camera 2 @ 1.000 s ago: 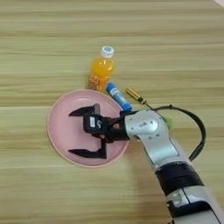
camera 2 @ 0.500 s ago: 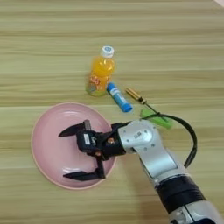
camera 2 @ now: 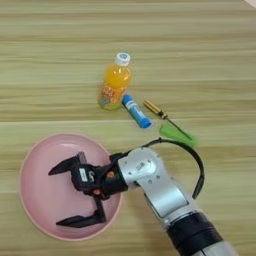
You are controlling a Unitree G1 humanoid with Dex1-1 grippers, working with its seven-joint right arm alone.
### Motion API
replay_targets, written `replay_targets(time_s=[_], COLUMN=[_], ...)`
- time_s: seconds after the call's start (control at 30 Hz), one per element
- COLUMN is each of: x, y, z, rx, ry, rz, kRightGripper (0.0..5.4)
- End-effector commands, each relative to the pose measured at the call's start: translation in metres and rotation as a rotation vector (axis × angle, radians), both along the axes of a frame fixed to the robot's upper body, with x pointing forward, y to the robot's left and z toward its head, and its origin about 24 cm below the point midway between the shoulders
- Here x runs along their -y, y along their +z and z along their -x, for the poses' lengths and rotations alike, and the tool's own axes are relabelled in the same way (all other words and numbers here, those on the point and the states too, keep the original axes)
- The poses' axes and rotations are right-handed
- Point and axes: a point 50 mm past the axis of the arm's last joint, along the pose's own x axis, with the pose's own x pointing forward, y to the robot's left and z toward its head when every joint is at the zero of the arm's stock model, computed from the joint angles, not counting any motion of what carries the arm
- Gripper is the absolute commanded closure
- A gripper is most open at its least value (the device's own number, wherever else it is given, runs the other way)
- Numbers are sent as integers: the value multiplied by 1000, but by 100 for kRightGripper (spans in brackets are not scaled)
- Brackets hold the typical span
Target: Move the objects on the table
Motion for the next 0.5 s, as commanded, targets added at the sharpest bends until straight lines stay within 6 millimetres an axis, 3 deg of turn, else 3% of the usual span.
replay_targets(time_s=[0.03,0.5], x=[-8,-33], y=[11,6], z=[-5,9], rx=[60,17], ry=[-13,21], rz=[-26,-88], kRightGripper=[3,3])
